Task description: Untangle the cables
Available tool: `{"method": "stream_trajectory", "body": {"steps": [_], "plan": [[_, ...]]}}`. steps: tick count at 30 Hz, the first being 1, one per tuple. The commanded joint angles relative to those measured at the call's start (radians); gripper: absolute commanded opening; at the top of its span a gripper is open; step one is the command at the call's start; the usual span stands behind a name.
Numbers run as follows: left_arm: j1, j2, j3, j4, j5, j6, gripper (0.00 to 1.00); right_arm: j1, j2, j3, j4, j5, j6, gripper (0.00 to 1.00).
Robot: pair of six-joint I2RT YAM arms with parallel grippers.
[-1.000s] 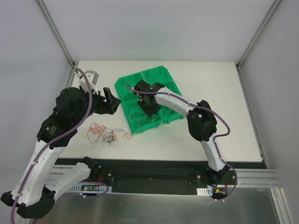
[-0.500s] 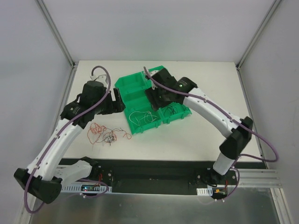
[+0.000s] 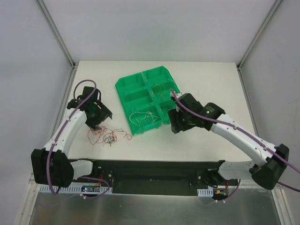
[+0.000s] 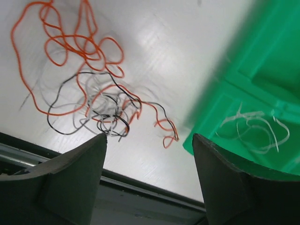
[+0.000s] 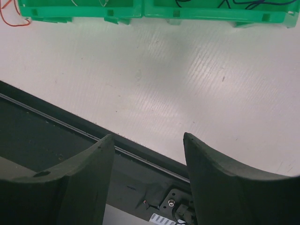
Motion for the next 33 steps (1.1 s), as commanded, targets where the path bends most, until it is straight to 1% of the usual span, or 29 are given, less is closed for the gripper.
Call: {"method": "stream_trajectory", "body": {"steps": [1, 3, 5, 8, 9, 10, 11, 12, 13, 16, 19, 22, 25, 27, 29, 30, 31, 33], "plan": [[0.114, 0.113, 0.013, -0.035, -0.086, -0.096, 0.7, -0.002, -0.15, -0.051, -0.002, -0.002, 0.018, 0.63], [0.15, 0.178, 0.031, -0.002, -0.127, -0.049, 0.66, -0.004, -0.191, -0.071, -0.017, 0.009, 0.007, 0.63], [0.171, 0.265, 0.054, 0.021, -0.162, 0.023, 0.65, -0.007, -0.228, -0.088, -0.027, 0.018, -0.002, 0.63], [0.173, 0.402, 0.094, 0.029, -0.136, 0.088, 0.64, -0.015, -0.268, -0.106, -0.031, 0.027, -0.016, 0.64], [0.174, 0.429, 0.093, 0.029, -0.123, 0.085, 0.63, -0.022, -0.277, -0.106, -0.036, 0.035, -0.023, 0.64], [0.18, 0.451, 0.088, 0.034, -0.115, 0.075, 0.58, -0.03, -0.282, -0.106, -0.037, 0.04, -0.033, 0.64], [0.179, 0.46, 0.088, 0.038, -0.123, 0.066, 0.53, -0.039, -0.283, -0.102, -0.04, 0.044, -0.04, 0.64], [0.179, 0.462, 0.094, 0.037, -0.139, 0.063, 0.44, -0.048, -0.283, -0.095, -0.047, 0.049, -0.05, 0.64], [0.179, 0.451, 0.105, 0.035, -0.162, 0.063, 0.38, -0.053, -0.283, -0.085, -0.053, 0.052, -0.057, 0.64], [0.179, 0.389, 0.149, 0.034, -0.266, 0.092, 0.0, -0.065, -0.273, -0.063, -0.063, 0.051, -0.079, 0.64], [0.177, 0.309, 0.25, -0.061, -0.403, 0.095, 0.0, -0.068, -0.263, -0.052, -0.064, 0.04, -0.079, 0.64], [0.177, 0.201, 0.364, -0.148, -0.501, 0.074, 0.0, -0.068, -0.243, -0.046, -0.059, 0.025, -0.108, 0.64], [0.176, 0.102, 0.478, -0.215, -0.555, 0.052, 0.0, -0.068, -0.217, -0.033, -0.048, 0.003, -0.112, 0.64], [0.177, 0.034, 0.547, -0.222, -0.558, 0.042, 0.0, -0.07, -0.193, -0.017, -0.041, -0.009, -0.114, 0.64], [0.177, -0.039, 0.599, -0.192, -0.503, 0.048, 0.0, -0.073, -0.17, 0.001, -0.033, -0.025, -0.116, 0.64], [0.177, -0.062, 0.611, -0.151, -0.436, 0.074, 0.0, -0.071, -0.161, 0.015, -0.031, -0.029, -0.116, 0.64], [0.177, -0.092, 0.614, -0.077, -0.352, 0.116, 0.0, -0.073, -0.147, 0.032, -0.031, -0.034, -0.116, 0.64], [0.177, -0.133, 0.596, 0.073, -0.118, 0.187, 0.0, -0.073, -0.124, 0.064, -0.024, -0.049, -0.116, 0.64]]}}
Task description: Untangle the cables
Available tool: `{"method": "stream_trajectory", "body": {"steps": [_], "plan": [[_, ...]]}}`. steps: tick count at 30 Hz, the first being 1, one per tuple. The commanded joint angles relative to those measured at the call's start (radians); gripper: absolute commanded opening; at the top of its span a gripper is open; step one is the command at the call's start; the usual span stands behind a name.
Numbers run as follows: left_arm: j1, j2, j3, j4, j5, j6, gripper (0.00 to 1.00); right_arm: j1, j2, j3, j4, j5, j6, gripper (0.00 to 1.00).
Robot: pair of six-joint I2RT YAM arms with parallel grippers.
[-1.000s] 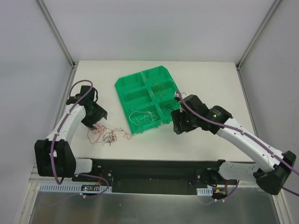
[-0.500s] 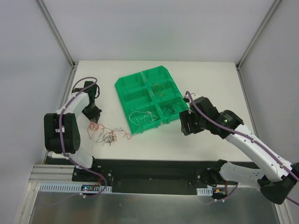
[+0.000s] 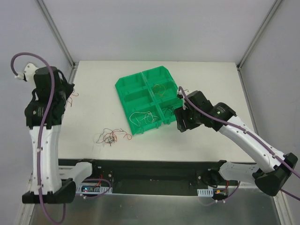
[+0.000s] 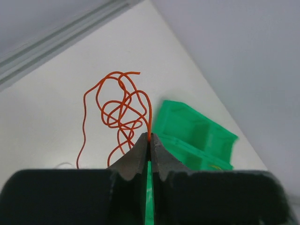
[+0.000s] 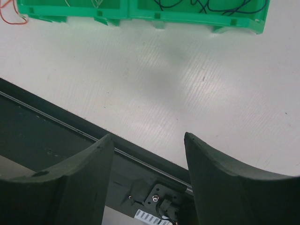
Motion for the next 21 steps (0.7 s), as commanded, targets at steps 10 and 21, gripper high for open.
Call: {"method": "stream_trajectory", "body": {"steps": [10, 21], "plan": [[-0.12, 0.02, -0.293, 0.643, 1.27, 0.068, 0.0, -0.082, 0.061, 0.148, 0.246, -0.32, 0.167, 0.65], [-0.504, 0.132, -0.35, 0.869, 1.349, 0.02, 0.0, -0.127, 0.03, -0.031, 0.686, -0.52, 0.368, 0.65]]}}
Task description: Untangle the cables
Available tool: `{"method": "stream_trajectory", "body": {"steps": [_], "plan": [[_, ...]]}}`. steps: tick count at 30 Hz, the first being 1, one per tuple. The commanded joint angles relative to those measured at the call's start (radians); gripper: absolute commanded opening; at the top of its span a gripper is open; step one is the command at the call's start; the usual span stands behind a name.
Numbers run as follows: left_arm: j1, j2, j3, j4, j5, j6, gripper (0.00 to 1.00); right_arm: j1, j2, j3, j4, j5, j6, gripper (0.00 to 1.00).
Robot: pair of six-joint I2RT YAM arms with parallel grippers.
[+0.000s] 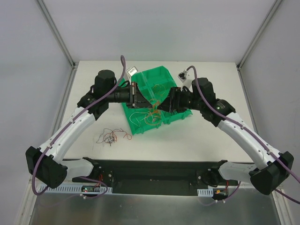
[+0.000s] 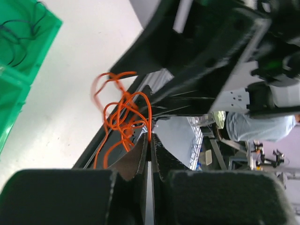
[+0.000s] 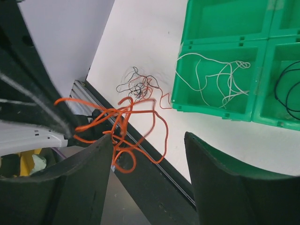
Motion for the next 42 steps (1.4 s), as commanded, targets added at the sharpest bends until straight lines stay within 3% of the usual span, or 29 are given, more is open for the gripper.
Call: {"method": "stream_trajectory", "body": {"steps": [1, 7, 11, 16, 19, 27, 35, 42], "plan": [[-0.035, 0.019, 0.065, 0.155, 0.093, -0.02, 0.0, 0.001, -0.03, -0.046, 0.156, -0.058, 0.051, 0.64], [-0.052, 0.045, 0.083, 0.17, 0.11, -0.023, 0.0, 0.001, -0.099, -0.107, 0.203, -0.05, 0.023, 0.61], [-0.052, 0.054, 0.094, 0.173, 0.117, -0.022, 0.0, -0.011, -0.139, -0.107, 0.121, 0.075, -0.005, 0.61], [-0.054, 0.073, 0.103, 0.175, 0.137, -0.022, 0.0, -0.083, -0.205, -0.119, 0.113, 0.105, 0.032, 0.64], [-0.055, 0.089, 0.109, 0.178, 0.156, -0.023, 0.0, -0.093, -0.183, -0.076, 0.108, 0.073, 0.04, 0.63], [-0.06, 0.112, 0.121, 0.176, 0.165, -0.025, 0.0, -0.107, -0.084, 0.022, 0.107, 0.025, 0.124, 0.48], [-0.072, 0.125, 0.134, 0.178, 0.166, -0.023, 0.0, -0.108, -0.03, 0.056, 0.108, -0.016, 0.106, 0.44], [-0.072, 0.123, 0.129, 0.178, 0.142, -0.026, 0.0, -0.113, -0.103, -0.026, 0.1, -0.065, 0.052, 0.54]]}}
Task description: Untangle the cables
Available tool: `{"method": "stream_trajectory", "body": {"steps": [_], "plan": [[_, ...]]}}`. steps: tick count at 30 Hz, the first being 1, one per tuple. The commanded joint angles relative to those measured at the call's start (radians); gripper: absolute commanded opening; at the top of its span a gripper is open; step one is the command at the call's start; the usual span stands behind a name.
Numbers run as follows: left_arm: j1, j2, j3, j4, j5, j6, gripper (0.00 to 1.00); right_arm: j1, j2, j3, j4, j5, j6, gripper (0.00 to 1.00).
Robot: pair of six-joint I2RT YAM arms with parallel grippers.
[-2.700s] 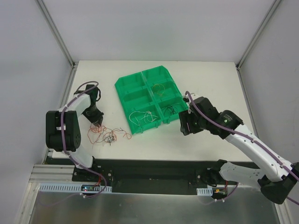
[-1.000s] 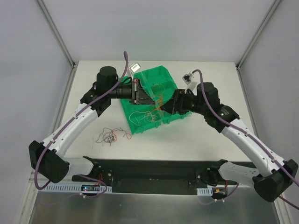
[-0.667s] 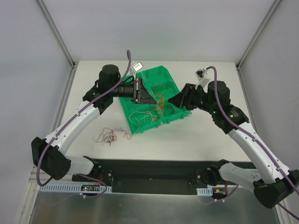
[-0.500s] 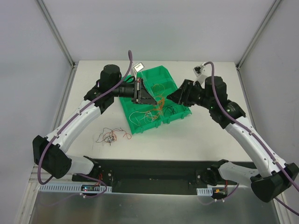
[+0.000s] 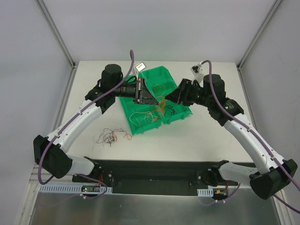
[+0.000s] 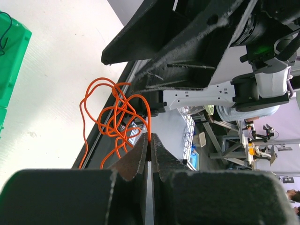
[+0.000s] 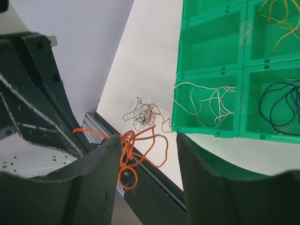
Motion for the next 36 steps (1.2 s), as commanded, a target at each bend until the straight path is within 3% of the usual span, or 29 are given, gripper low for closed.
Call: {"method": "stream_trajectory", "body": {"steps": [1, 8, 15, 17, 20, 21, 27, 31, 32, 34, 36], "plan": [[-0.013, -0.001, 0.039, 0.047, 0.005, -0.004, 0.0, -0.004, -0.079, -0.039, 0.027, -0.096, -0.05, 0.55], [-0.013, 0.01, 0.044, 0.045, -0.004, -0.015, 0.0, 0.015, -0.121, -0.114, 0.081, -0.21, -0.098, 0.61], [-0.013, 0.008, 0.047, 0.045, -0.007, -0.021, 0.0, 0.098, -0.011, -0.028, 0.019, -0.165, -0.133, 0.55], [-0.013, 0.007, 0.051, 0.045, -0.01, -0.024, 0.0, 0.131, 0.014, -0.011, -0.034, -0.109, -0.162, 0.42], [-0.011, -0.012, 0.053, 0.039, -0.044, -0.019, 0.0, 0.141, 0.014, -0.02, -0.103, -0.005, -0.178, 0.02], [-0.011, -0.03, 0.05, 0.029, -0.081, -0.01, 0.0, 0.141, 0.008, -0.029, -0.128, 0.028, -0.182, 0.0], [-0.011, -0.188, 0.047, -0.123, -0.476, 0.181, 0.0, 0.142, -0.079, -0.129, -0.287, 0.145, -0.205, 0.0], [-0.011, -0.222, 0.059, -0.177, -0.55, 0.263, 0.0, 0.151, -0.133, -0.195, -0.321, 0.133, -0.201, 0.01], [-0.011, -0.213, 0.067, -0.186, -0.534, 0.266, 0.0, 0.151, -0.136, -0.189, -0.327, 0.114, -0.207, 0.06], [-0.011, -0.184, 0.085, -0.197, -0.466, 0.251, 0.0, 0.153, -0.129, -0.128, -0.346, 0.119, -0.222, 0.29], [-0.011, -0.155, 0.096, -0.198, -0.4, 0.231, 0.0, 0.145, -0.104, -0.05, -0.356, 0.128, -0.225, 0.34]]}}
